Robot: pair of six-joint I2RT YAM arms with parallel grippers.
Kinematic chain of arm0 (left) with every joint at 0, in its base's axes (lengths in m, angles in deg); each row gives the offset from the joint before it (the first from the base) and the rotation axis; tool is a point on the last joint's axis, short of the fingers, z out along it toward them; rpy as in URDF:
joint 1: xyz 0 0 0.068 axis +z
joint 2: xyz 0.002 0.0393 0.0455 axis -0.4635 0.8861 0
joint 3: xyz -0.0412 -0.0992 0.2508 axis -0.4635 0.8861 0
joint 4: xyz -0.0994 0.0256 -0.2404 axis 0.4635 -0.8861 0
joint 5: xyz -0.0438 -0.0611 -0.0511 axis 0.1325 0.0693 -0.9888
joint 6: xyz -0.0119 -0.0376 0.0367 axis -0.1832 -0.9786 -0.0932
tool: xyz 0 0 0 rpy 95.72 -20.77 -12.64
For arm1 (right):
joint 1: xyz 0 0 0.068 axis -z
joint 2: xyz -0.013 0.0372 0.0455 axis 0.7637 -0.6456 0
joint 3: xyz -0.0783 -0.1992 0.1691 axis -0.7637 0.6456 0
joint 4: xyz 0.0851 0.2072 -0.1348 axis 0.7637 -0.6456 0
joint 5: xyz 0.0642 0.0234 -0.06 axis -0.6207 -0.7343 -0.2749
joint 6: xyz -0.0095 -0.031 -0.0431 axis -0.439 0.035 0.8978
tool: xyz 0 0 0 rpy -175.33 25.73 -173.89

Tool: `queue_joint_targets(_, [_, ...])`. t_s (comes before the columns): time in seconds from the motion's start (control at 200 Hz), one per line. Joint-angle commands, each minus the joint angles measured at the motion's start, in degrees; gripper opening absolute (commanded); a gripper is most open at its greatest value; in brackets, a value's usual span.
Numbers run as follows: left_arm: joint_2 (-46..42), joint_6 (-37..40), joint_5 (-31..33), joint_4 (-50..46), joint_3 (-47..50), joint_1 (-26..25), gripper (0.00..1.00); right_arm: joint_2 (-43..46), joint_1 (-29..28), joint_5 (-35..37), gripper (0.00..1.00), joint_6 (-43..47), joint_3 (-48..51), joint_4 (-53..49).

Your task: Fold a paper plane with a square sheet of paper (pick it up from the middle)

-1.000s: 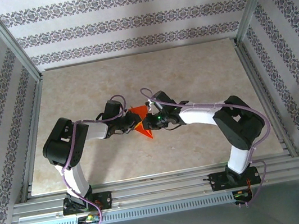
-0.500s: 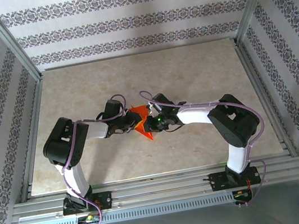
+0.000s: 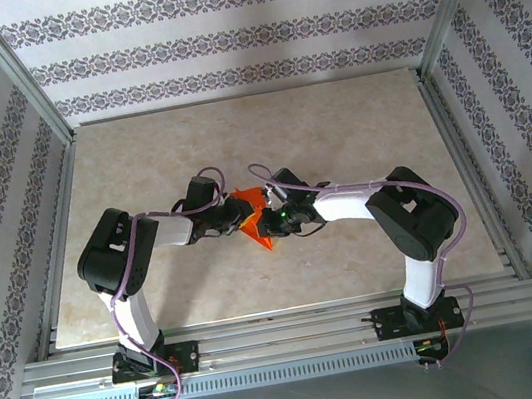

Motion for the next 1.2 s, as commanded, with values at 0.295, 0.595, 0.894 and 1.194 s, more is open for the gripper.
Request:
queue_joint_targets(0.295, [3.4,1.38,3.07,-7.62,0.73,-0.46,0.23,-1.22,0.25,1.8,0.15,-0.05,0.46,-2.8])
queue_joint_targets(0.595, [3.37,1.6,2.8,-7.74,0.37,-0.54,0.24,-2.04,0.31,-0.52,0.15,0.04,0.33,-1.75])
queue_joint_targets(0.894, [5.01,2.17,5.09,-13.91,-1.1,-0.63,0.24,0.42,0.94,-2.43,0.15,1.7,0.93,-1.26])
queue_joint_targets(1.194, [5.94,1.26,7.03,-16.5,-1.02,-0.64,0.24,3.07,-0.01,-3.29,0.15,0.76,3.36,-1.03])
